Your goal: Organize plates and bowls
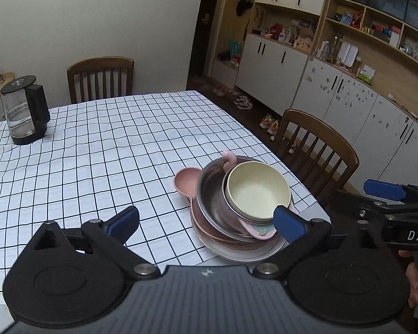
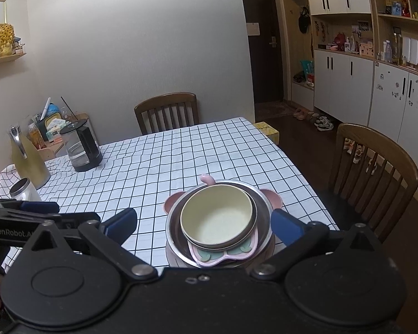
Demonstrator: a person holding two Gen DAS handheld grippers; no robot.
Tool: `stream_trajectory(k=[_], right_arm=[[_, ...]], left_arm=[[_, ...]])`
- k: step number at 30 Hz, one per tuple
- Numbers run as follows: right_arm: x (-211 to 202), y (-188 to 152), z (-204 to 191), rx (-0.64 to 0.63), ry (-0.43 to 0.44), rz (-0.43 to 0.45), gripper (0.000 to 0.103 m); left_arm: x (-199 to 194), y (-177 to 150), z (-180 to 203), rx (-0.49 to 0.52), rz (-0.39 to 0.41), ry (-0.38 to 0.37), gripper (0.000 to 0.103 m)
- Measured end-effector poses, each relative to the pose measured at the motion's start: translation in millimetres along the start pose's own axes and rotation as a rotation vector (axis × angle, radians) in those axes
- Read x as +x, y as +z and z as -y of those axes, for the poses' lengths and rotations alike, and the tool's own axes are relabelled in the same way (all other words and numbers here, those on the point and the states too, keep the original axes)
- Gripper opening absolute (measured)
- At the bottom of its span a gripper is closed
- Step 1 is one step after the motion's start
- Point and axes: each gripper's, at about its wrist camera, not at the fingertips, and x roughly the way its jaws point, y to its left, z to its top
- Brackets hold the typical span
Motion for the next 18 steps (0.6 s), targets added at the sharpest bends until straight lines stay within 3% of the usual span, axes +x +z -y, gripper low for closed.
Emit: stream_trajectory(k=[18], right_arm=[[3.8,15.7,22.6,-0.064,0.117,-0.021,0.103]], left_arm=[[-6.9,4.8,36.3,-0.034,0.049,0.156,0.103]])
